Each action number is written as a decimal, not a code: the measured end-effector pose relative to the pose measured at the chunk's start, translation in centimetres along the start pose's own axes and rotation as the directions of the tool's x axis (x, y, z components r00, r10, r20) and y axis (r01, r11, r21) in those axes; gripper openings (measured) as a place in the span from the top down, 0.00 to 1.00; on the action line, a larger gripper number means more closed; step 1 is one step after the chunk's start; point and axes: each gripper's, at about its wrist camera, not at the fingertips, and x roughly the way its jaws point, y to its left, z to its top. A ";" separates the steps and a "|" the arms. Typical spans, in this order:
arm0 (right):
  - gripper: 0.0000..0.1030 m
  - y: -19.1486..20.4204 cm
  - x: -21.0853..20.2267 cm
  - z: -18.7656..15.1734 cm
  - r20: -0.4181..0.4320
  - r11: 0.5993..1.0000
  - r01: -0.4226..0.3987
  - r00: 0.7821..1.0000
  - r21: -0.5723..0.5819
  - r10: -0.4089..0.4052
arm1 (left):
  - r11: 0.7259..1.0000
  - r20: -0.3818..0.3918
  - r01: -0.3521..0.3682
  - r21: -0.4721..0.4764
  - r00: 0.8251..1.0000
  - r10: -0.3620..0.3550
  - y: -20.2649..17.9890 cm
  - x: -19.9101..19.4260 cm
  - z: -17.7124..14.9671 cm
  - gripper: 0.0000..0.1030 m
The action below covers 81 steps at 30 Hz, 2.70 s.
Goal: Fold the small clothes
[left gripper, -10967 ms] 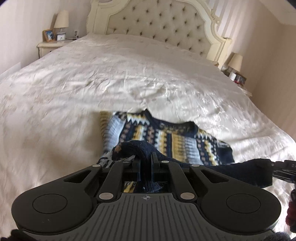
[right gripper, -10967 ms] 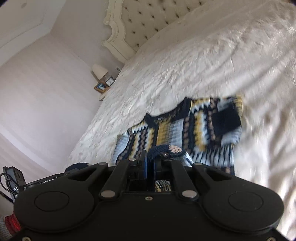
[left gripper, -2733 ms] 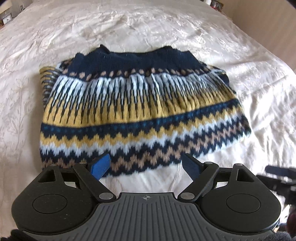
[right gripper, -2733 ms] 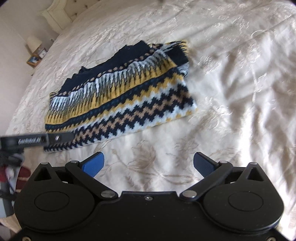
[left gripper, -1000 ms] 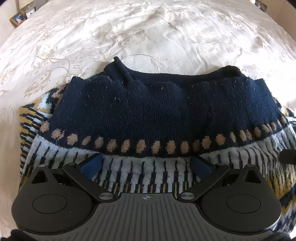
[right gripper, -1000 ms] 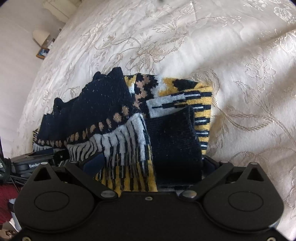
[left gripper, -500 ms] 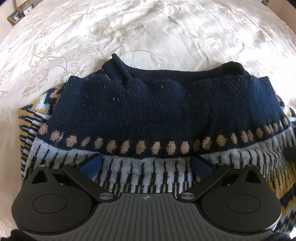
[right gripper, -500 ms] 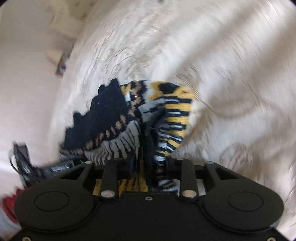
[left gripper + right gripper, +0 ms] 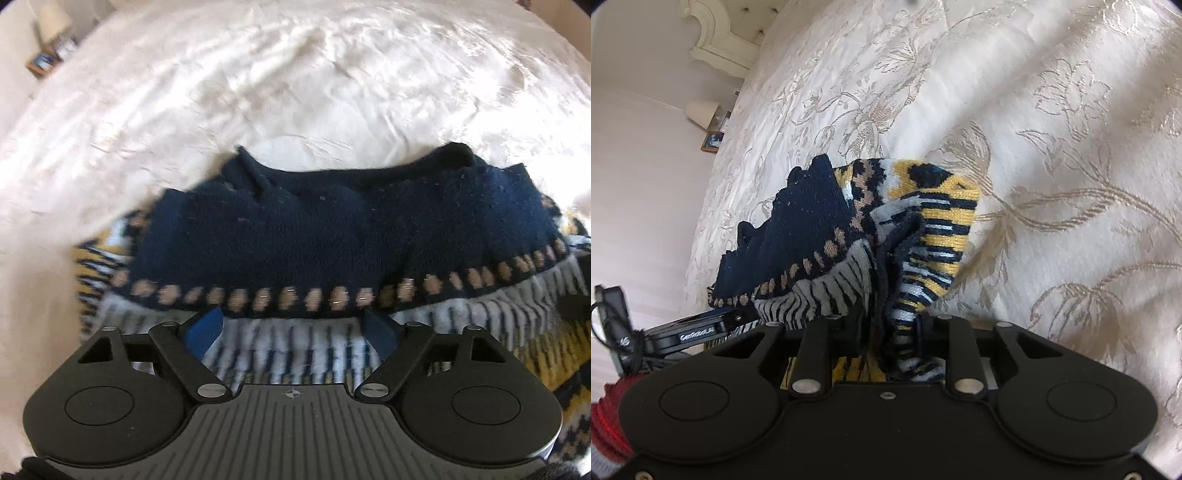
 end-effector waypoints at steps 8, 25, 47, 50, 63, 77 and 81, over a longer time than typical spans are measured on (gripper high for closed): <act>0.67 -0.1 0.2 0.0 0.003 1.000 0.004 1.000 0.020 -0.004 | 0.999 -0.006 0.000 0.039 1.000 0.000 -2.0 2.0 3.4 0.17; 0.67 -0.5 0.6 0.5 -0.009 0.999 -0.008 1.000 0.032 0.008 | 0.997 0.036 0.075 0.028 0.996 -0.076 -0.6 -2.7 -0.3 0.12; 0.70 5.5 -1.4 0.7 0.025 0.996 0.056 0.998 -0.070 -0.055 | 0.985 0.037 0.160 -0.067 0.987 -0.158 2.5 -8.4 -8.4 0.11; 0.71 8.7 -2.4 0.4 0.044 0.995 0.055 0.998 -0.085 -0.051 | 0.976 0.058 0.193 -0.098 0.980 -0.188 3.8 -8.8 -9.1 0.11; 0.71 23.7 3.2 -1.8 0.020 0.987 0.016 1.000 -0.161 -0.013 | 0.945 0.156 0.285 -0.162 0.953 -0.261 12.8 -10.7 -12.1 0.11; 0.71 29.4 13.2 -5.1 -0.053 0.980 0.081 0.994 -0.180 -0.092 | 0.919 0.132 0.275 -0.281 0.960 -0.246 20.6 -9.4 -15.4 0.11; 0.71 30.0 14.0 -5.5 -0.048 0.974 0.124 0.990 -0.188 -0.136 | 0.917 0.123 0.278 -0.285 0.960 -0.252 21.1 -9.1 -15.6 0.11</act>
